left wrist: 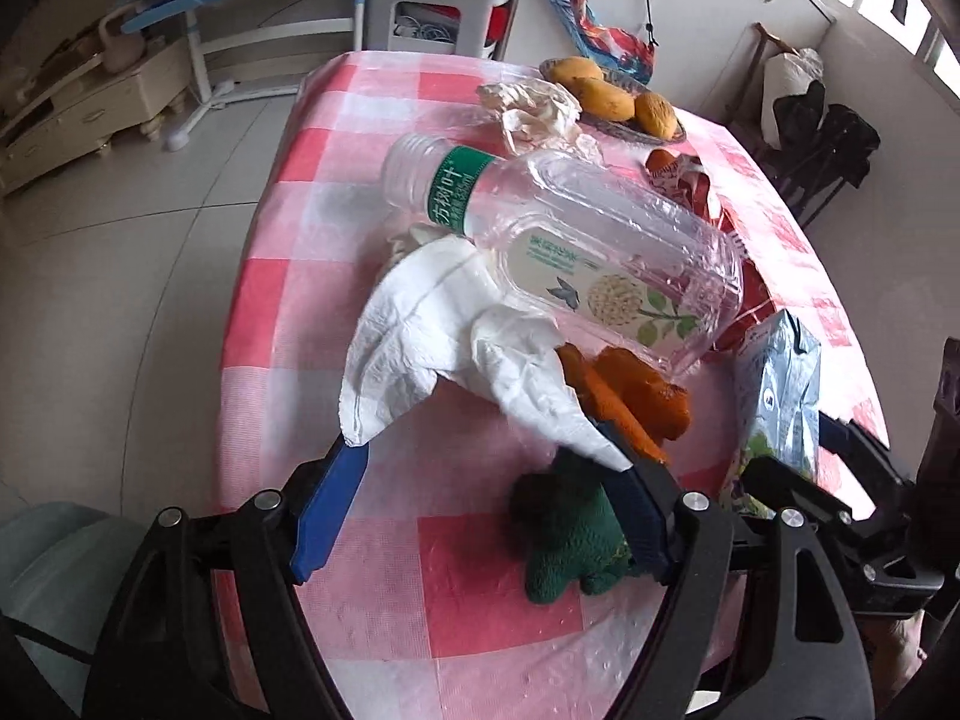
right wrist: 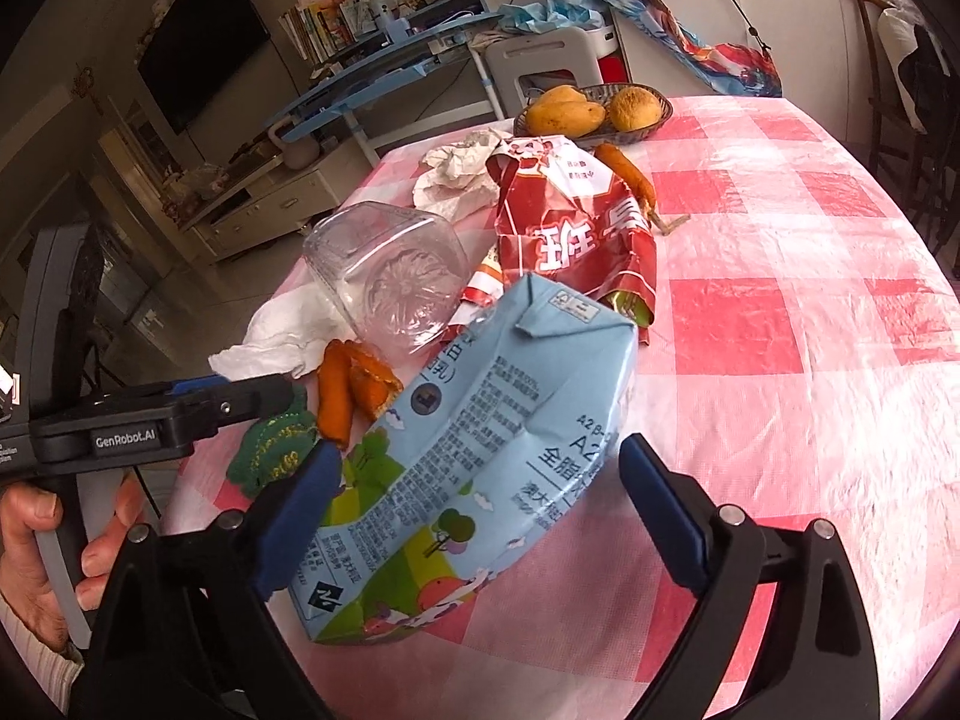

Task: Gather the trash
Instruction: 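Grasp the green knitted toy with the left tool while the right tool reaches the blue milk carton, then close the right tool on the blue milk carton while the left tool lifts the green toy, then carry the toy and carton over the yellow basin and release both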

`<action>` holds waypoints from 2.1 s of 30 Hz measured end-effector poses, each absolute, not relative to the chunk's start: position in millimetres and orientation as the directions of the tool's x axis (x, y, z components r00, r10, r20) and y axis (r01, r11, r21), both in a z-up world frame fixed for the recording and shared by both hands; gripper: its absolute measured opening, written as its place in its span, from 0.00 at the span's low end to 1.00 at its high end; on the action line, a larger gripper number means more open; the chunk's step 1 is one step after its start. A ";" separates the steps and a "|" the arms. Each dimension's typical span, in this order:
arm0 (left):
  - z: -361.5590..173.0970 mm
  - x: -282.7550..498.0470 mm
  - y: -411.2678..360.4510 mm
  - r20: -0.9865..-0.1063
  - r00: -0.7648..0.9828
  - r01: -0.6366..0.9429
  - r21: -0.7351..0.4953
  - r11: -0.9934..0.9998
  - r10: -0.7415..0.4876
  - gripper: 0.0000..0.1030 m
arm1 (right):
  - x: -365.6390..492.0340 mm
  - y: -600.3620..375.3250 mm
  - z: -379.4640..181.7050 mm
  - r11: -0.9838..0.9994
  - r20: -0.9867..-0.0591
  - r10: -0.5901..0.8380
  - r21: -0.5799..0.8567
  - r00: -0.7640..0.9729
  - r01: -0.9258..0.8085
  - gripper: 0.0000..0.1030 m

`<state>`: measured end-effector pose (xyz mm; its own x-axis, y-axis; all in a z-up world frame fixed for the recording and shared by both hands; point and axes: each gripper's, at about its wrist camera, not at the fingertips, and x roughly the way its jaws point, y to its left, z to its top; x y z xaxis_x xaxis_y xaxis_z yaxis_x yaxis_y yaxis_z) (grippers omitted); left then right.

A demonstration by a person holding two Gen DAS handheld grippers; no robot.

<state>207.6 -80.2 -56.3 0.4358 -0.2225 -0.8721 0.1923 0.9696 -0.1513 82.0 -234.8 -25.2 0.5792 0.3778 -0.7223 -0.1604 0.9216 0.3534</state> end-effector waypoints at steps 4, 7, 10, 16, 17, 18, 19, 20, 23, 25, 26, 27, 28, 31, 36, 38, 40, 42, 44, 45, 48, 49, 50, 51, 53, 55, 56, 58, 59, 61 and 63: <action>-58.0 201.7 -93.1 -0.872 0.400 0.262 -0.186 0.947 -0.282 0.72 | 83.9 -240.5 -24.0 0.937 -0.734 0.341 0.319 0.588 -0.144 0.87; -60.4 196.4 -102.5 -0.878 0.411 0.289 -0.130 0.949 -0.246 0.72 | 83.7 -243.6 -24.1 0.937 -0.733 0.336 0.325 0.591 -0.130 0.87; -60.4 190.7 -107.7 -0.883 0.402 0.318 -0.114 0.941 -0.243 0.72 | 83.5 -238.5 -26.4 0.925 -0.727 0.369 0.347 0.579 -0.153 0.87; -57.5 177.5 -111.5 -0.884 0.411 0.345 -0.075 0.936 -0.222 0.30 | 83.0 -233.6 -27.0 0.927 -0.726 0.369 0.331 0.579 -0.176 0.77; -57.2 175.8 -111.3 -0.883 0.422 0.339 -0.058 0.939 -0.206 0.30 | 82.9 -234.8 -27.1 0.921 -0.723 0.385 0.343 0.574 -0.185 0.69; -56.5 175.1 -109.9 -0.881 0.429 0.329 -0.054 0.943 -0.200 0.30 | 83.0 -236.7 -26.7 0.915 -0.720 0.397 0.359 0.569 -0.185 0.66; -54.7 174.6 -106.2 -0.877 0.434 0.312 -0.066 0.948 -0.204 0.30 | 82.8 -240.3 -26.3 0.914 -0.721 0.397 0.367 0.568 -0.174 0.66; -51.7 174.3 -100.9 -0.871 0.440 0.293 -0.090 0.952 -0.218 0.31 | 81.1 -243.1 -25.9 0.918 -0.723 0.385 0.365 0.574 -0.157 0.66; -43.5 169.2 -84.0 -0.853 0.449 0.237 -0.171 0.956 -0.264 0.46 | 76.4 -254.5 -26.5 0.901 -0.716 0.408 0.415 0.567 -0.125 0.66; -41.1 162.3 -79.5 -0.845 0.473 0.205 -0.167 0.964 -0.247 0.62 | 73.4 -255.4 -26.3 0.898 -0.715 0.416 0.421 0.561 -0.128 0.66; -41.3 159.6 -80.0 -0.844 0.480 0.201 -0.161 0.966 -0.240 0.66 | 72.5 -254.4 -26.3 0.896 -0.715 0.419 0.424 0.560 -0.130 0.66; -42.4 156.9 -82.3 -0.845 0.481 0.200 -0.152 0.968 -0.232 0.68 | 72.0 -253.7 -26.3 0.895 -0.713 0.423 0.427 0.559 -0.132 0.65; -45.5 153.8 -86.0 -0.851 0.478 0.198 -0.136 0.971 -0.217 0.70 | 71.3 -252.8 -26.2 0.893 -0.711 0.427 0.430 0.558 -0.136 0.61; -57.1 143.5 -102.4 -0.866 0.476 0.217 -0.051 0.975 -0.152 0.70 | 69.7 -252.8 -26.4 0.869 -0.688 0.467 0.474 0.556 -0.144 0.49; -58.6 137.0 -116.6 -0.853 0.505 0.256 0.004 0.967 -0.131 0.21 | 62.2 -258.9 -19.8 0.851 -0.656 0.490 0.502 0.574 -0.152 0.38; -56.5 134.4 -110.9 -0.847 0.509 0.240 -0.031 0.970 -0.153 0.20 | 57.4 -262.0 -14.7 0.845 -0.639 0.497 0.510 0.587 -0.161 0.35; -50.9 130.5 -108.5 -0.831 0.530 0.237 -0.045 0.971 -0.168 0.20 | 52.0 -264.2 -10.3 0.840 -0.624 0.501 0.516 0.600 -0.166 0.32; -42.4 125.6 -104.6 -0.809 0.551 0.237 -0.081 0.968 -0.203 0.19 | 48.3 -266.1 -7.3 0.832 -0.610 0.512 0.528 0.605 -0.171 0.31; -38.8 121.4 -103.2 -0.798 0.563 0.235 -0.094 0.967 -0.214 0.19 | 43.4 -265.9 -4.5 0.826 -0.600 0.519 0.534 0.609 -0.179 0.31; -38.1 118.9 -102.3 -0.796 0.565 0.232 -0.098 0.968 -0.216 0.19 | 41.6 -264.8 -3.3 0.828 -0.599 0.520 0.530 0.609 -0.185 0.30; -37.7 114.9 -103.1 -0.793 0.566 0.235 -0.106 0.966 -0.225 0.19 | 38.6 -259.9 -0.2 0.837 -0.602 0.515 0.507 0.610 -0.206 0.30; -36.8 113.5 -103.2 -0.791 0.568 0.237 -0.110 0.965 -0.229 0.19 | 37.8 -258.4 0.6 0.837 -0.601 0.517 0.505 0.609 -0.211 0.30; -35.6 111.3 -103.0 -0.787 0.571 0.237 -0.114 0.965 -0.233 0.19 | 36.1 -256.9 1.8 0.837 -0.599 0.518 0.502 0.611 -0.217 0.30; -34.5 109.2 -102.3 -0.784 0.573 0.237 -0.118 0.964 -0.237 0.19 | 34.3 -255.4 3.2 0.839 -0.598 0.517 0.496 0.612 -0.224 0.30; -32.0 102.3 -101.2 -0.778 0.578 0.241 -0.127 0.962 -0.248 0.19 | 29.4 -253.3 5.8 0.839 -0.595 0.520 0.491 0.613 -0.235 0.30; -29.3 96.1 -101.0 -0.770 0.584 0.249 -0.129 0.960 -0.255 0.19 | 21.7 -251.6 8.9 0.835 -0.588 0.528 0.493 0.613 -0.246 0.30; -28.1 92.8 -101.3 -0.767 0.589 0.252 -0.127 0.959 -0.256 0.19 | 16.6 -251.3 10.4 0.832 -0.585 0.532 0.493 0.612 -0.253 0.30; -25.4 84.1 -103.2 -0.760 0.597 0.263 -0.116 0.958 -0.256 0.19 | 5.0 -248.2 13.6 0.831 -0.585 0.540 0.486 0.605 -0.272 0.30; -24.2 79.5 -104.5 -0.757 0.601 0.269 -0.108 0.957 -0.255 0.19 | -2.4 -246.3 14.6 0.831 -0.586 0.542 0.480 0.602 -0.282 0.30; -22.8 68.5 -107.6 -0.753 0.610 0.281 -0.089 0.956 -0.249 0.19 | -19.3 -241.5 17.8 0.834 -0.592 0.544 0.457 0.594 -0.309 0.30; -21.8 58.5 -109.4 -0.749 0.615 0.288 -0.078 0.955 -0.246 0.19 | -35.8 -234.8 18.3 0.840 -0.607 0.541 0.428 0.582 -0.335 0.30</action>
<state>58.5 -109.4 -21.8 0.6149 -0.2464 -0.7491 0.2878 0.9545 -0.0778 -35.8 -234.8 18.3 0.5819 0.5414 -0.6068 -0.3351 0.8395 0.4277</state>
